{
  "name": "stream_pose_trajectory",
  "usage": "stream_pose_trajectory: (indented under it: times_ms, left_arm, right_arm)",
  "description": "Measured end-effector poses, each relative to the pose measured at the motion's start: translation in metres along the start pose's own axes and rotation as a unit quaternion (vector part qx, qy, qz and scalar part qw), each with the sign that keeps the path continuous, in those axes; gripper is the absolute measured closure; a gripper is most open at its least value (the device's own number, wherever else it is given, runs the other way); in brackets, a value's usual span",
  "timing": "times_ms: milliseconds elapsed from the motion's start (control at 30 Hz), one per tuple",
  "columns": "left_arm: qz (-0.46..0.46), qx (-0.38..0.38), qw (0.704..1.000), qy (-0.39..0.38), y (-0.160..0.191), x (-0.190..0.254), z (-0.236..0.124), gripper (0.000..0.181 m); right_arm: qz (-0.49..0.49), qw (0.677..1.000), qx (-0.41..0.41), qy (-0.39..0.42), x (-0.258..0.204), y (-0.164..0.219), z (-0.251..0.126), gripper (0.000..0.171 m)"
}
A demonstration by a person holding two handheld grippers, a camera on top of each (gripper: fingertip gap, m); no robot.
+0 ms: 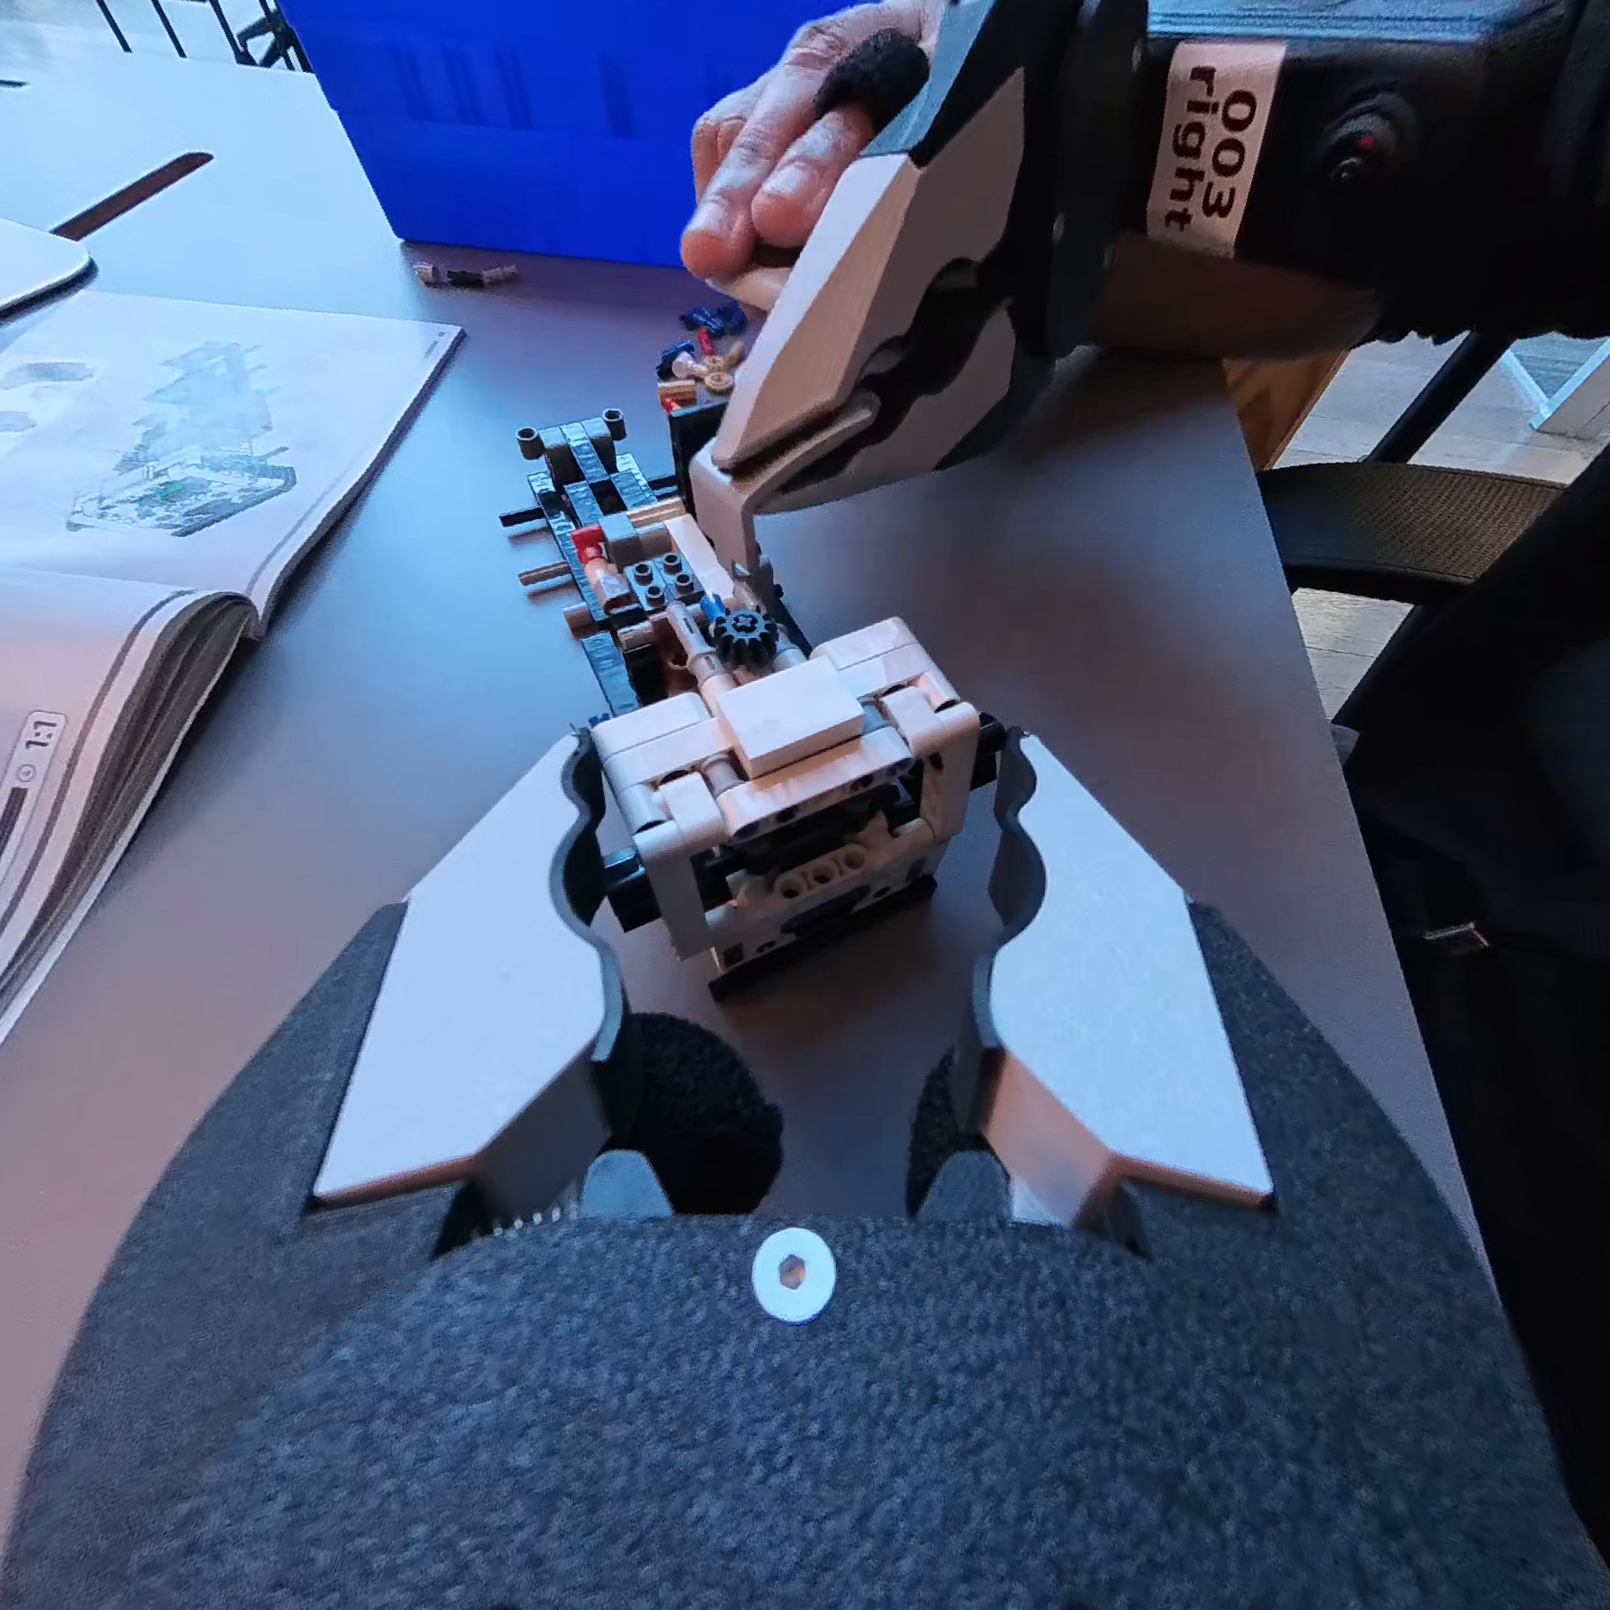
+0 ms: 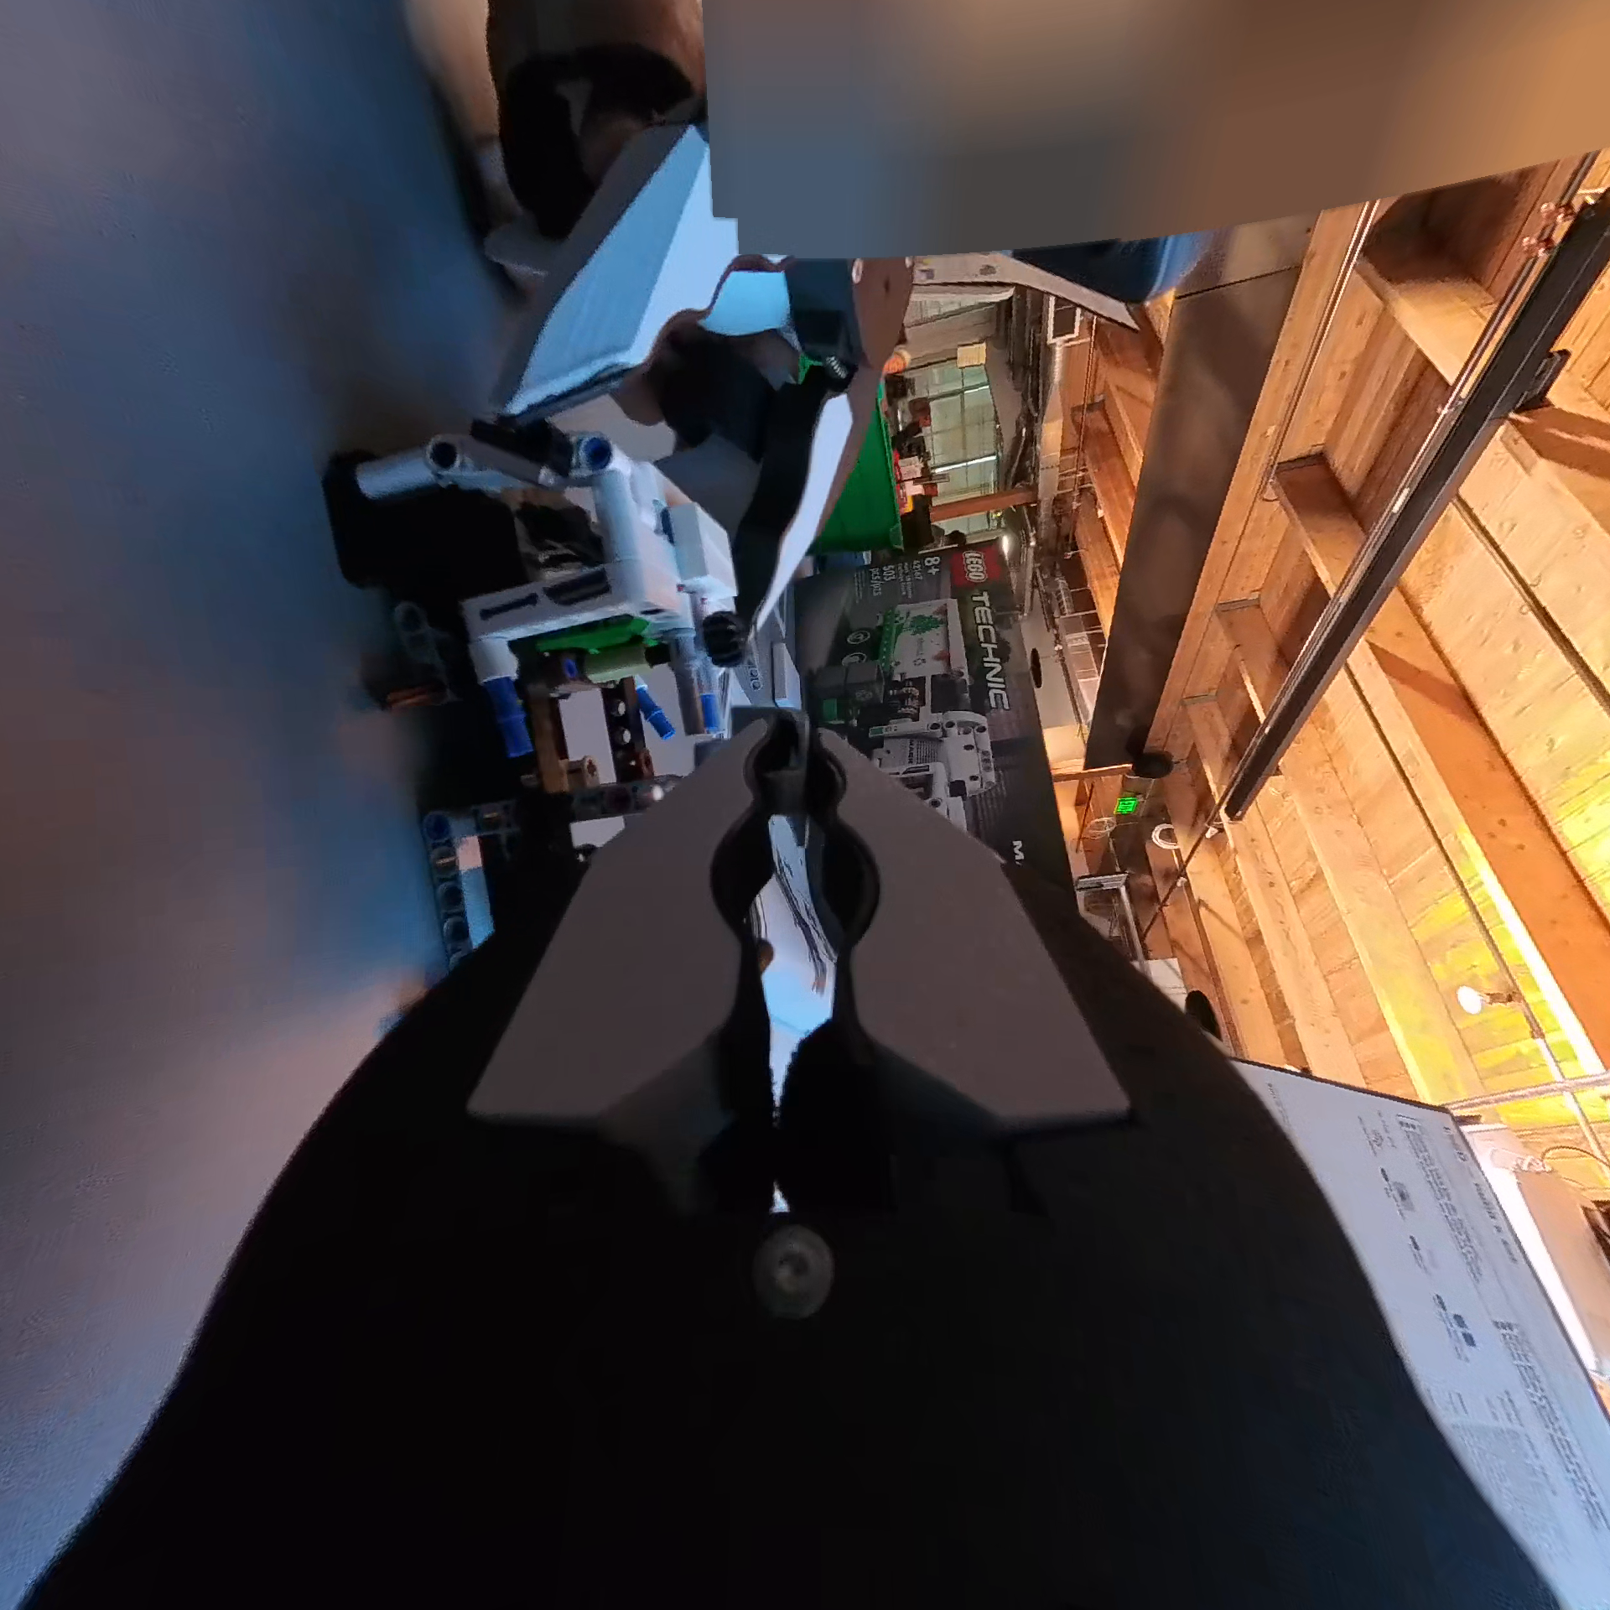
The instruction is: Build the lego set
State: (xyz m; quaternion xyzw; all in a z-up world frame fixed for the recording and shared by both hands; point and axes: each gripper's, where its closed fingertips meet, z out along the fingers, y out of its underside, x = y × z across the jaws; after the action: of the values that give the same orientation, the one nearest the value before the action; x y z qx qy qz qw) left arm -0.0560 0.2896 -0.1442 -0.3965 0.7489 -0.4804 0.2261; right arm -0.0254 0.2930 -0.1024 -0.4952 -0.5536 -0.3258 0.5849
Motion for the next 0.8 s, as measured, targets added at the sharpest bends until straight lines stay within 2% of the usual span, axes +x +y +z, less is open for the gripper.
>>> stream_pose_trajectory:
  times_ms: [633, 800]
  left_arm:
    - [0.002, 0.000, 1.000, -0.005, 0.0000, -0.0006, 0.0004, 0.092]
    - [0.002, 0.000, 1.000, -0.006, 0.0000, -0.0008, 0.0003, 0.092]
  right_arm:
    - [-0.003, 0.999, -0.016, -0.027, -0.0039, -0.0006, 0.0037, 0.169]
    - [0.060, 0.995, -0.052, -0.056, -0.0050, 0.0024, 0.0053, 0.170]
